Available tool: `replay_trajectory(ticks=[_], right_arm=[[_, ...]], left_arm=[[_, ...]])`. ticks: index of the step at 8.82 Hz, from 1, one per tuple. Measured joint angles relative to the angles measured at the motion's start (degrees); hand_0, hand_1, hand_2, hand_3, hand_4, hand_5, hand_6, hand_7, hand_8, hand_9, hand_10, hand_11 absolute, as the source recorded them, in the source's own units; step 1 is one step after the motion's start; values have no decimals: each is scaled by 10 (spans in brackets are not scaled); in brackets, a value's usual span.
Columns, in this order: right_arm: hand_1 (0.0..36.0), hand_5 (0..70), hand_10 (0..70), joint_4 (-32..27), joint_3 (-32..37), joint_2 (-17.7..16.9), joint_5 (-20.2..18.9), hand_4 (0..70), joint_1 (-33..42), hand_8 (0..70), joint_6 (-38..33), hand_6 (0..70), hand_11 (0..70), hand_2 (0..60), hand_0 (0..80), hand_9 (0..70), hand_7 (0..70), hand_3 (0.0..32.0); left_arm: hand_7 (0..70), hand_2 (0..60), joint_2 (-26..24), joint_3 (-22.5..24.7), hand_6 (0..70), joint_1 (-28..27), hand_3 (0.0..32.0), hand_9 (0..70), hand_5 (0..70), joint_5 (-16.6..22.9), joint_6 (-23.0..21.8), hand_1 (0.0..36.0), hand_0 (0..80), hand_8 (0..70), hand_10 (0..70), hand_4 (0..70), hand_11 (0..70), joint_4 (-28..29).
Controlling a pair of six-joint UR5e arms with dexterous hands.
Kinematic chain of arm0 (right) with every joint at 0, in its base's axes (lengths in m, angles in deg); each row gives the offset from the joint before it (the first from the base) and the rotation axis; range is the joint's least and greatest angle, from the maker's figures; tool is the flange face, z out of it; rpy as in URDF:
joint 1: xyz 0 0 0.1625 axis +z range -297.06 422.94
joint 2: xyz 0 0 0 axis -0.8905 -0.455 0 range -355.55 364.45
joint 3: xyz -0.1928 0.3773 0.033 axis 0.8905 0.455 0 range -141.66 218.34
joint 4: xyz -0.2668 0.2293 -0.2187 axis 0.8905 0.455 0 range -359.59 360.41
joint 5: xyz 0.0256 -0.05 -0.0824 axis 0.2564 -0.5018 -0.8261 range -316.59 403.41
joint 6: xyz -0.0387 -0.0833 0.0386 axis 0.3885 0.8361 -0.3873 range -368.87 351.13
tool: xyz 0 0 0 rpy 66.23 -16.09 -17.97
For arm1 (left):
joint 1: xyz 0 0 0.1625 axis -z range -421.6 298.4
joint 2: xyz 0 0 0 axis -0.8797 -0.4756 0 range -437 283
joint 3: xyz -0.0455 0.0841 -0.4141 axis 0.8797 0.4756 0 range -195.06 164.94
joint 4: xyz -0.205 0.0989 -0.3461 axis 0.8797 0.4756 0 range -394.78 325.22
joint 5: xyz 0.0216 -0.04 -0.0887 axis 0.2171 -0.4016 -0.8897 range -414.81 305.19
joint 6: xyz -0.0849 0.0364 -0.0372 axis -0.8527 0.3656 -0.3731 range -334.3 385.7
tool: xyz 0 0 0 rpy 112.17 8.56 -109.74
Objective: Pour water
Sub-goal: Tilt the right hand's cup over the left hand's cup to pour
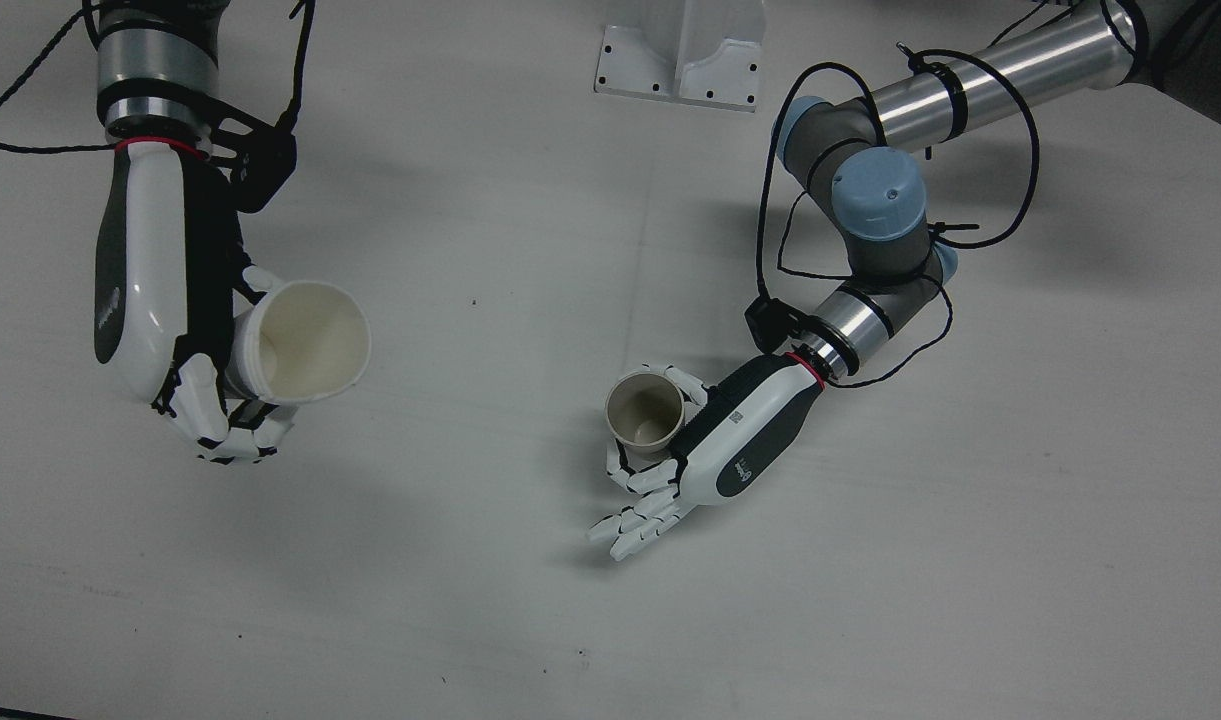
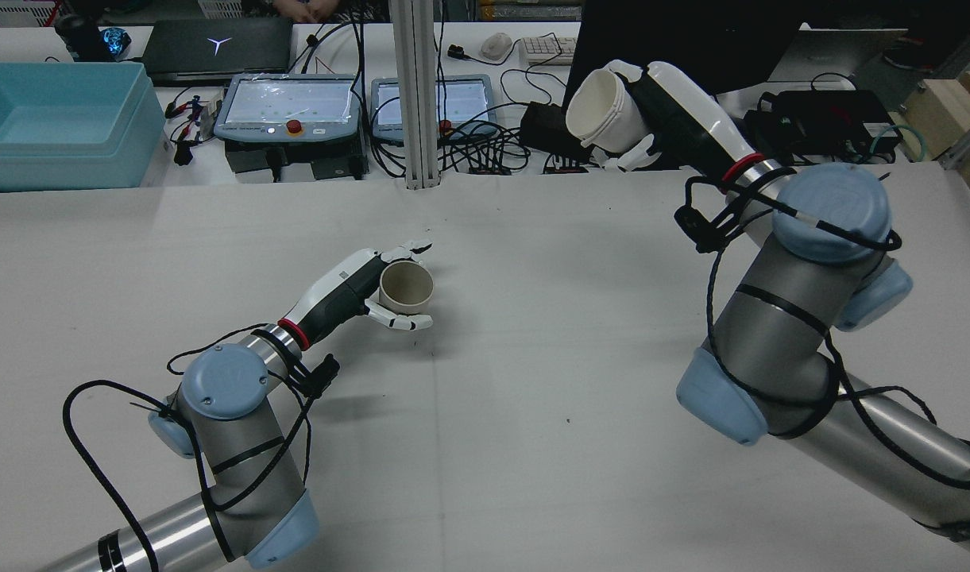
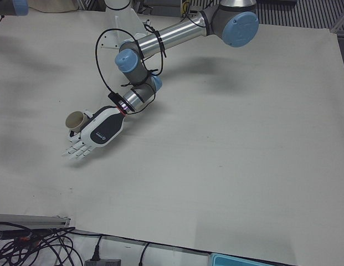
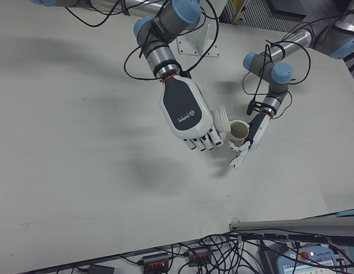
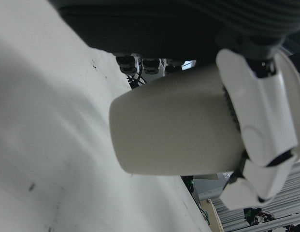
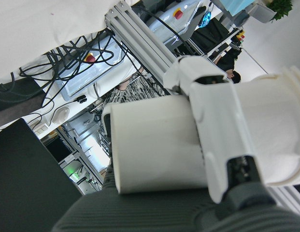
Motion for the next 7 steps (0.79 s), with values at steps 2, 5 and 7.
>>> replay_trajectory(ticks=[2, 5, 7], right_arm=[[360, 700, 427, 0, 40, 28, 41, 114, -54, 349, 43, 384, 644, 391, 800, 501, 659, 0], [360, 700, 439, -3, 88, 68, 81, 109, -93, 345, 78, 378, 662, 377, 800, 494, 643, 0], [360, 700, 463, -6, 63, 35, 89, 82, -84, 327, 39, 341, 691, 312, 800, 470, 563, 0]], left_arm=[[118, 600, -10, -1, 97, 0, 0, 57, 650, 0, 0, 360, 463, 38, 34, 325, 70, -4], [117, 600, -23, 1, 96, 2, 0, 56, 647, 1, -2, 360, 462, 38, 33, 323, 70, -14], [112, 600, -24, 5, 91, 8, 0, 58, 619, 4, -18, 360, 460, 38, 36, 321, 72, -17]])
